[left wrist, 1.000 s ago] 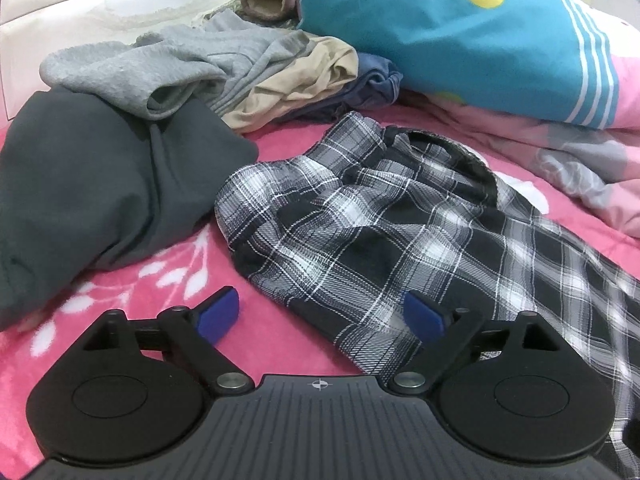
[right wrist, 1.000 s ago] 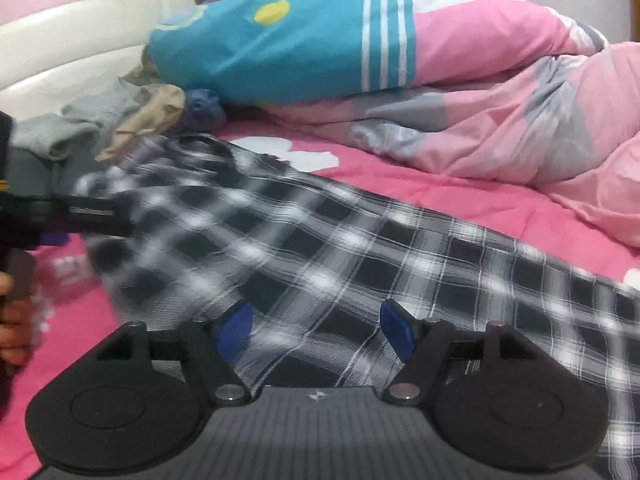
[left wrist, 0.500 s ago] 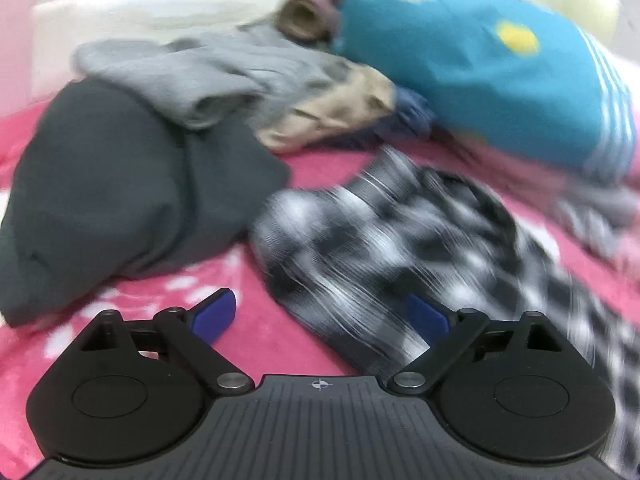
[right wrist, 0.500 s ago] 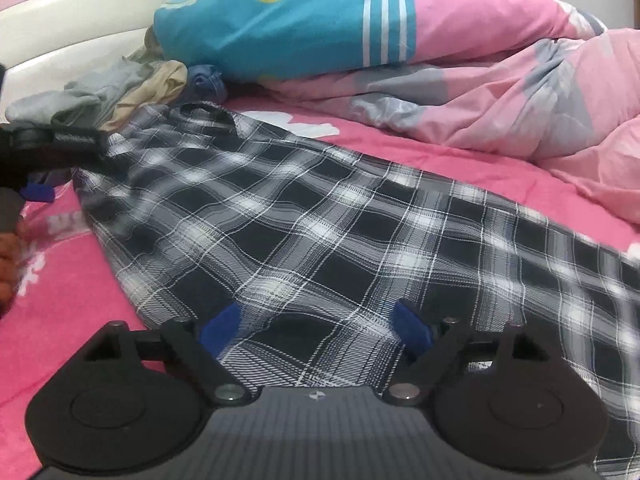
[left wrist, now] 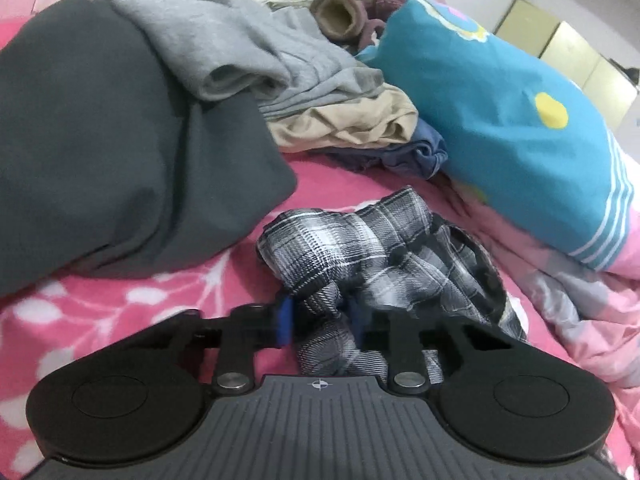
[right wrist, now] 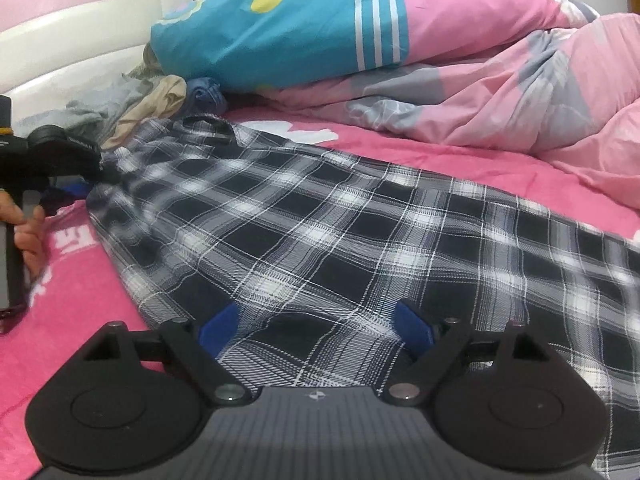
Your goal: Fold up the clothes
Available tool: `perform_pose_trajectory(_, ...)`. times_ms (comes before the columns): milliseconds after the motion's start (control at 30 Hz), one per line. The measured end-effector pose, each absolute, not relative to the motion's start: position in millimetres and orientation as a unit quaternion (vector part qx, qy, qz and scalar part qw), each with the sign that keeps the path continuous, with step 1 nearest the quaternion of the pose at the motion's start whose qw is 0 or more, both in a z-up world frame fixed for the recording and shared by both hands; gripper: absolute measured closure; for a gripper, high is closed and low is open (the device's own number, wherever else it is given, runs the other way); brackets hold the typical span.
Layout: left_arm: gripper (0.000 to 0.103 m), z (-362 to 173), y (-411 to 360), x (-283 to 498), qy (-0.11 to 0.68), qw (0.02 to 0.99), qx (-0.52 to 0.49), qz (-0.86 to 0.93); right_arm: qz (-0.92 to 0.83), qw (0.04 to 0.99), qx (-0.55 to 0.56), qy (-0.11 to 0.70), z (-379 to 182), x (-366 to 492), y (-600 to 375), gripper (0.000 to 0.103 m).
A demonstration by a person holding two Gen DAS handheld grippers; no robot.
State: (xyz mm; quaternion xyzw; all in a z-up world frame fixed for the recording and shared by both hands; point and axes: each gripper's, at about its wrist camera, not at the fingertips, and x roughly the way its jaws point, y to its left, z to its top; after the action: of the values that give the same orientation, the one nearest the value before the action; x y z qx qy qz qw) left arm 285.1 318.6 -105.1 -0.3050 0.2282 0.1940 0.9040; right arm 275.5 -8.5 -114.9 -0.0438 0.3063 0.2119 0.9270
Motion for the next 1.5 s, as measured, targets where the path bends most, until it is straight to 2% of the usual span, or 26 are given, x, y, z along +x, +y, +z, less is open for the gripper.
perform_pose_trajectory(67,0.091,-94,307,287,0.217,0.912,-0.283,0.202,0.216,0.927,-0.031,0.306,-114,276,-12,0.016)
perform_pose_trajectory(267,0.093,-32,235,283,0.152,0.962,-0.168,0.153,0.234,0.922,0.096,0.294,-94,276,-65,0.02)
perform_pose_trajectory(467,0.093,5,106,271,0.108,0.994,0.022,0.018,0.196,0.929,0.176,0.26,-69,245,-162,0.02)
perform_pose_trajectory(567,0.093,-9,33,255,0.115,0.984,0.124,-0.059,0.16,0.934,0.193,0.254,-62,224,-213,0.02)
perform_pose_trajectory(700,0.089,-64,-42,229,0.16,0.943,0.254,-0.143,0.099,0.938,0.204,0.261,-58,197,-276,0.02)
perform_pose_trajectory(767,0.084,-91,-58,224,0.204,0.92,0.287,-0.174,0.074,0.933,0.22,0.273,-67,191,-300,0.019)
perform_pose_trajectory(833,0.082,-99,-64,214,0.191,0.912,0.32,-0.171,0.062,0.928,0.237,0.282,-76,188,-316,0.019)
perform_pose_trajectory(867,0.075,-97,-62,212,0.187,0.912,0.32,-0.176,0.06,0.926,0.243,0.283,-78,188,-320,0.019)
perform_pose_trajectory(1033,0.066,-79,-34,204,0.209,0.92,0.254,-0.212,0.101,0.929,0.238,0.265,-67,207,-312,0.019)
perform_pose_trajectory(1167,0.066,-73,7,197,0.224,0.938,0.176,-0.198,0.178,0.93,0.196,0.255,-48,224,-275,0.019)
perform_pose_trajectory(1300,0.066,-77,41,219,0.237,0.955,0.139,-0.115,0.264,0.928,0.091,0.247,-30,247,-212,0.019)
perform_pose_trajectory(1500,0.066,-87,73,250,0.237,0.968,0.076,-0.036,0.318,0.91,-0.087,0.252,-37,285,-115,0.019)
